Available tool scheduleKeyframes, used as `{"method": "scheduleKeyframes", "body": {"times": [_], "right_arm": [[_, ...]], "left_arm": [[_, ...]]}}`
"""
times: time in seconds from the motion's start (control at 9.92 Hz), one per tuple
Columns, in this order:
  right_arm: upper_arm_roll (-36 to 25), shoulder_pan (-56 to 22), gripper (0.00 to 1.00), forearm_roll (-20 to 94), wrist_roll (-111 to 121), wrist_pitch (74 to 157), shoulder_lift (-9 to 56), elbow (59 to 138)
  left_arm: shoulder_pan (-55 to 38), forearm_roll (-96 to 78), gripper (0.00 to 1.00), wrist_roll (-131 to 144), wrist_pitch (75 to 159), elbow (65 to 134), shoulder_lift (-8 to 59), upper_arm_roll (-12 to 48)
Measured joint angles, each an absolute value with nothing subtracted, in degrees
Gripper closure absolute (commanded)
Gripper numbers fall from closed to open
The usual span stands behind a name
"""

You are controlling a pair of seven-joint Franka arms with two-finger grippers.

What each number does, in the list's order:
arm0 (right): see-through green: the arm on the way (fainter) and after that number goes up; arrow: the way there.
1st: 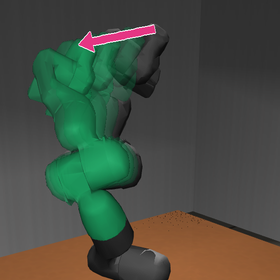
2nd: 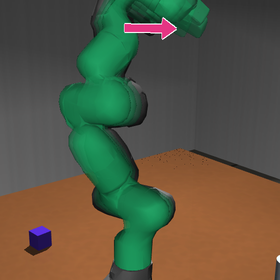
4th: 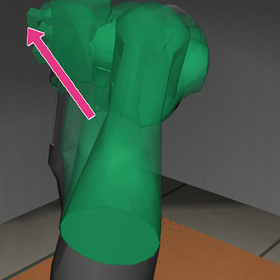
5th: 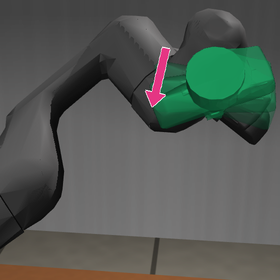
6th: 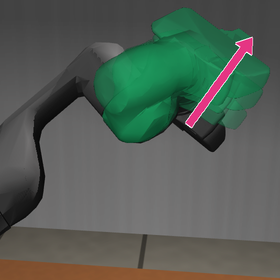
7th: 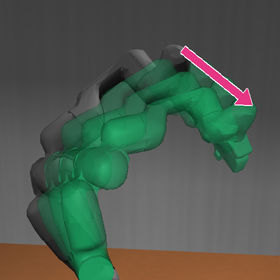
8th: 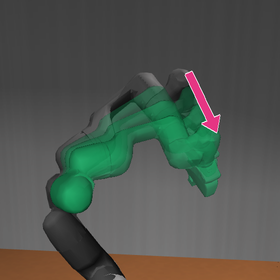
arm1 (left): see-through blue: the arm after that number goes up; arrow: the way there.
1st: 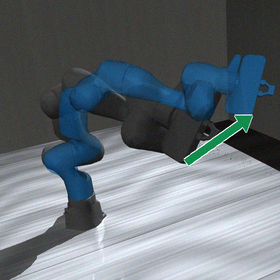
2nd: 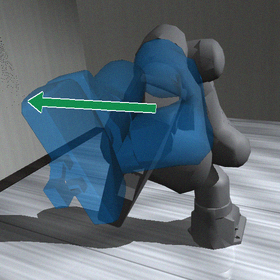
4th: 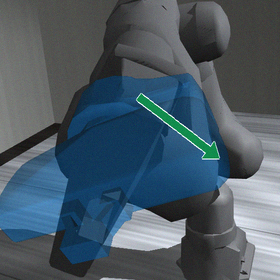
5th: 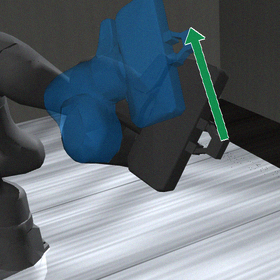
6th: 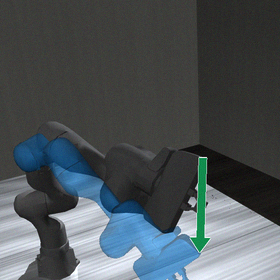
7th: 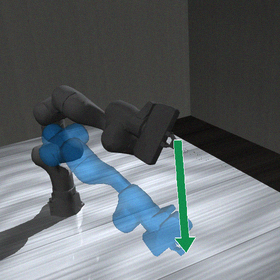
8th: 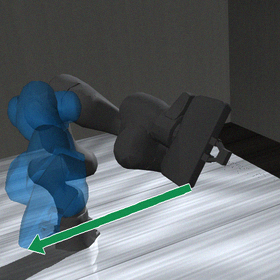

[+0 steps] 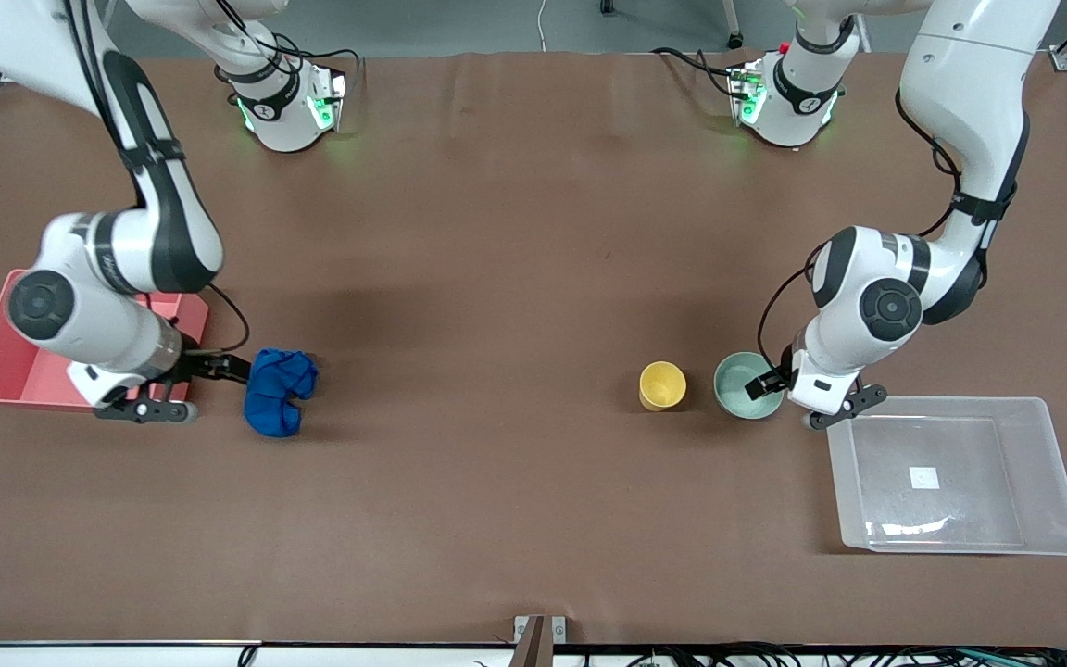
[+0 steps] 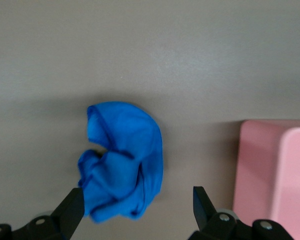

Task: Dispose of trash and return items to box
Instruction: 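Reach the right gripper to the blue cloth while the left gripper reaches the bowl, then grasp the blue cloth with the right gripper while the left gripper grasps the bowl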

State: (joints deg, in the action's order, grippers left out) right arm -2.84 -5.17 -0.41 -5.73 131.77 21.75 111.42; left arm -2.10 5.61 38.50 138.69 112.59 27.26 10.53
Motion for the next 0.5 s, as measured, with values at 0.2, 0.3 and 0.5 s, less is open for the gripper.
{"method": "scheduleKeyframes", "body": {"times": [0.2, 0.3, 0.5], "right_arm": [[-2.78, -6.05, 0.04, -0.41, -8.09, 140.97, 25.6, 115.36], [-2.74, -6.93, 0.05, -0.41, -9.72, 143.35, 27.04, 116.42], [-2.73, -7.81, 0.29, -0.41, -10.92, 145.17, 28.2, 117.64]], "left_arm": [[-2.06, 5.64, 0.48, 38.52, 139.52, 112.68, 28.63, 10.52], [-2.05, 5.75, 0.56, 38.52, 139.55, 112.69, 29.16, 10.51], [-1.99, 5.87, 0.9, 38.52, 139.56, 112.69, 29.88, 10.51]]}}
